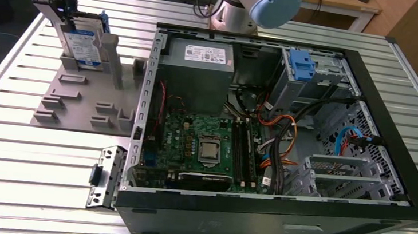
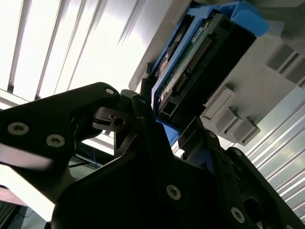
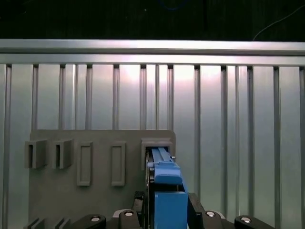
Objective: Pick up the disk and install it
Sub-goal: 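Pick up the disk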
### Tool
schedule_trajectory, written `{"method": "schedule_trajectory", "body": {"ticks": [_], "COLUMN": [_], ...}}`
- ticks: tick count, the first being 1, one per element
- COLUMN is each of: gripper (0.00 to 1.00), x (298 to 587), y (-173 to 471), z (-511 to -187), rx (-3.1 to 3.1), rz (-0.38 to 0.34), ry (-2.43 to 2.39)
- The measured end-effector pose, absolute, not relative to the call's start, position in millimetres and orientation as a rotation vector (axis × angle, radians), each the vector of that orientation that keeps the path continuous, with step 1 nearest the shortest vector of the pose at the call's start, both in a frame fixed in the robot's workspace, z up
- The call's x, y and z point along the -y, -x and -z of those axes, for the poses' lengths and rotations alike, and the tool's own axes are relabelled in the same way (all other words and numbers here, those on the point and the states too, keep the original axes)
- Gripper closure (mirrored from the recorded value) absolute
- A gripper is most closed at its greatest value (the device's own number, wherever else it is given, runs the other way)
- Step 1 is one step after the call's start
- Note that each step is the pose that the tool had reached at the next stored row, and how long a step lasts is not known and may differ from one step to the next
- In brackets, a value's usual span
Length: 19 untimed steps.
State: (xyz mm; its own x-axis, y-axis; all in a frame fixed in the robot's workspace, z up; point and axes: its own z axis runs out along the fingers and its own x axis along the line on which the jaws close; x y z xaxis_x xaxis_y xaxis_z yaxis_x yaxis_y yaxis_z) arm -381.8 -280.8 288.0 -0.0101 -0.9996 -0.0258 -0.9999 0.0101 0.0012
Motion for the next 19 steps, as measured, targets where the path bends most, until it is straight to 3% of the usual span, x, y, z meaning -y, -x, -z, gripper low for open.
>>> {"method": "schedule_trajectory", "body": {"ticks": [15,19], "gripper": [0.53,0.64], "x": [280.4,280.4], "y": [381.8,381.8], "z": [-279.6,-279.6], "rx": [-2.22,-2.22], "rz": [-0.03,-0.03], "ry": [2.198,2.198]}}
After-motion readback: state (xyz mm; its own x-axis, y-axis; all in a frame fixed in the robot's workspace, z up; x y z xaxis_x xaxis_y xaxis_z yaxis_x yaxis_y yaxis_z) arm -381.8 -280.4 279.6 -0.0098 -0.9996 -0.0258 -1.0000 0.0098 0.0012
